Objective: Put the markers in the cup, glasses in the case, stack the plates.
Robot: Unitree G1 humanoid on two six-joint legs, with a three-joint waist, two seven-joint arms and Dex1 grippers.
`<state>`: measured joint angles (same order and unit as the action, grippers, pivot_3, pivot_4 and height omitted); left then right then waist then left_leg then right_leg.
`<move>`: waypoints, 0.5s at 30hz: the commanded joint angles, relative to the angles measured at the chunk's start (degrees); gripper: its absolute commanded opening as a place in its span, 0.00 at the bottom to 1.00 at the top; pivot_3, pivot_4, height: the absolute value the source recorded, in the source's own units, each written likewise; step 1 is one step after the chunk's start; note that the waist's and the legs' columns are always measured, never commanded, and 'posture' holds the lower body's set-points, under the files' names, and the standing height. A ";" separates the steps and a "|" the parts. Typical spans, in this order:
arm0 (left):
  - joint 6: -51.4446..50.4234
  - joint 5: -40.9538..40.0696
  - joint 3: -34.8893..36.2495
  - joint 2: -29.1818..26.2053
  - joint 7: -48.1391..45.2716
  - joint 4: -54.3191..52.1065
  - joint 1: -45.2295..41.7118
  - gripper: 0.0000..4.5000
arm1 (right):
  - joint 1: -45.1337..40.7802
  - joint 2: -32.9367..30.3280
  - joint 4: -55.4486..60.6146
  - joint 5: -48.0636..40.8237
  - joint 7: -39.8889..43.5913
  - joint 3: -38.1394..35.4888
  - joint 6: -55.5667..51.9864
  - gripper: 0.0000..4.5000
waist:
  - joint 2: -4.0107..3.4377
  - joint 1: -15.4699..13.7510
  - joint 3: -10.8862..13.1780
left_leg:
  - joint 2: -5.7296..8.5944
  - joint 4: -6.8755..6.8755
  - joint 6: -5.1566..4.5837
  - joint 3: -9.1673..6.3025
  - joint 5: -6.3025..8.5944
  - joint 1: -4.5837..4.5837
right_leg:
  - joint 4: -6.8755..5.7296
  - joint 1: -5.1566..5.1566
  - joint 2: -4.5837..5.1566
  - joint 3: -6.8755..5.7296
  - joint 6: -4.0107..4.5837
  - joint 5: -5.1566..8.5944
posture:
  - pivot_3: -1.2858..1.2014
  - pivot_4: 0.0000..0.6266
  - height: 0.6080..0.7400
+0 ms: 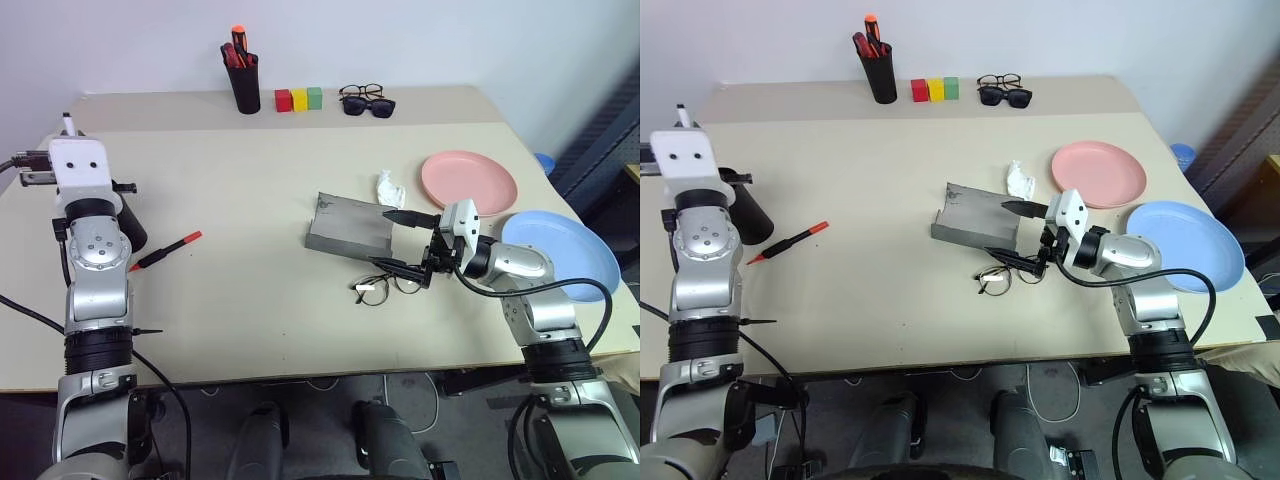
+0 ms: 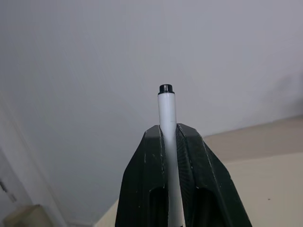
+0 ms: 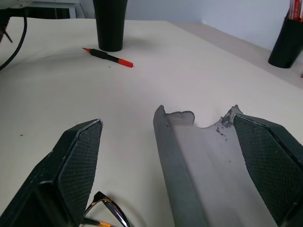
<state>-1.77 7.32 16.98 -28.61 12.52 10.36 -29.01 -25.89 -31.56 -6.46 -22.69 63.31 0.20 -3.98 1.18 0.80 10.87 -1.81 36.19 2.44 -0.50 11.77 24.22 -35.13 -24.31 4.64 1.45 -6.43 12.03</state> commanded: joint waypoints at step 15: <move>-29.42 -21.42 -8.11 -12.87 -38.61 -27.91 15.20 0.77 | -0.62 -1.16 7.19 -0.62 -4.81 -2.41 -4.44 1.00 | -0.02 0.55 0.00 | -0.07 -0.06 0.01 0.02 0.00 -0.06 | -0.05 -0.05 -0.05 0.01 0.24 0.13 | 0.52 0.24 1.00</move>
<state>-26.33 -12.54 8.08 -38.13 -20.62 -16.37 -14.03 -26.04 -32.83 -1.65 -22.76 59.17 -0.99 -8.84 1.17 1.35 10.87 -1.89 36.10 2.44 -0.48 11.78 24.11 -35.19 -24.37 4.57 1.47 -6.17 12.16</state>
